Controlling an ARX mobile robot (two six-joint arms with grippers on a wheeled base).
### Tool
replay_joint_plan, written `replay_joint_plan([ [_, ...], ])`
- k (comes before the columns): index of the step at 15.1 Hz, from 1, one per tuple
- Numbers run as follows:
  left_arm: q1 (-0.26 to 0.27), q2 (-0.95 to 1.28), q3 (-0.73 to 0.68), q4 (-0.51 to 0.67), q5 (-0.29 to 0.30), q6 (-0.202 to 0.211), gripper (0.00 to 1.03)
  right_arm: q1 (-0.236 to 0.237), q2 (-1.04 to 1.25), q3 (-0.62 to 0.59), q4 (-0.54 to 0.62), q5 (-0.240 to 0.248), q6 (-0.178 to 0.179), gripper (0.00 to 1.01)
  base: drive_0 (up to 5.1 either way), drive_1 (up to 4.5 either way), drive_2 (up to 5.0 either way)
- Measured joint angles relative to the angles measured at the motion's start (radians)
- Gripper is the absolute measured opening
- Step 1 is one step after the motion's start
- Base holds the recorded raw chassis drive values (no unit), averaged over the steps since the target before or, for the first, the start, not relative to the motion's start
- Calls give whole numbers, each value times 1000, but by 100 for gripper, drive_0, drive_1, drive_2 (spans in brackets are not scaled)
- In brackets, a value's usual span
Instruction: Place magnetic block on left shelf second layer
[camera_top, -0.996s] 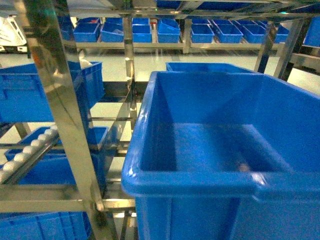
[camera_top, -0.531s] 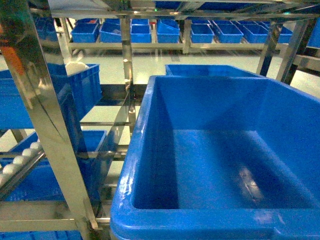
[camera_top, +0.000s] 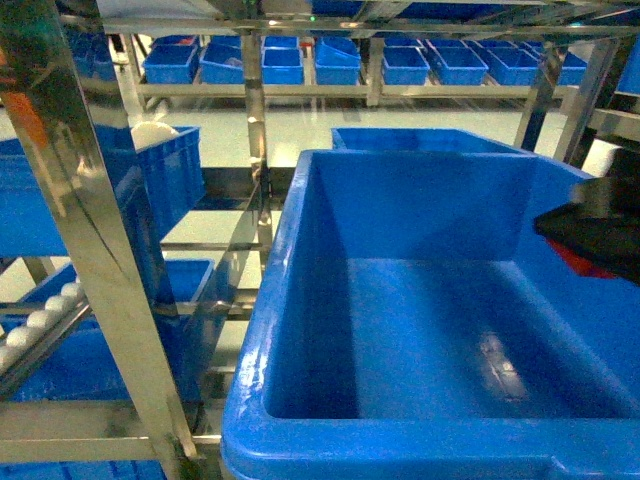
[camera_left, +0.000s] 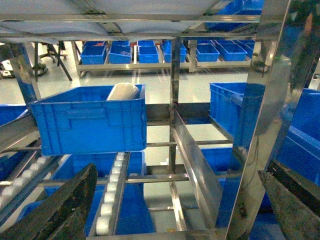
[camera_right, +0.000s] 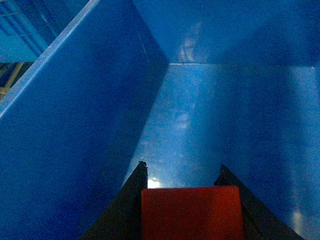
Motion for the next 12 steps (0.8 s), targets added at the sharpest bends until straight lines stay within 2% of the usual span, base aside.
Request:
replay_joint_plan([
  [1, 0, 0, 0, 0, 0, 0, 98, 23, 97, 61, 31, 27, -1, 33, 0, 0, 0],
  [2, 0, 0, 0, 0, 0, 0, 98, 38, 173, 103, 86, 69, -21, 34, 0, 0, 0],
  [3, 0, 0, 0, 0, 0, 0, 98, 40, 197, 97, 168, 130, -40, 45, 0, 0, 0],
  [4, 0, 0, 0, 0, 0, 0, 98, 16, 156, 42, 249, 159, -59, 58, 0, 0, 0],
  [5, 0, 0, 0, 0, 0, 0, 98, -17, 50, -35, 289, 178, -99, 69, 0, 0, 0],
  [6, 0, 0, 0, 0, 0, 0, 98, -66, -101, -111, 248, 170, -138, 80, 0, 0, 0],
  [7, 0, 0, 0, 0, 0, 0, 98, -150, -299, -193, 132, 116, -166, 93, 0, 0, 0],
  [8, 0, 0, 0, 0, 0, 0, 98, -256, -494, -252, -24, 45, -179, 100, 0, 0, 0],
  [9, 0, 0, 0, 0, 0, 0, 98, -417, -809, -266, -235, -90, -169, 98, 0, 0, 0],
  [10, 0, 0, 0, 0, 0, 0, 98, -423, -873, -257, -227, -124, -153, 98, 0, 0, 0],
  [11, 0, 0, 0, 0, 0, 0, 98, -356, -929, -432, 46, 23, -169, 74, 0, 0, 0],
  [12, 0, 0, 0, 0, 0, 0, 98, -323, -977, -492, 84, 66, -175, 55, 0, 0, 0],
])
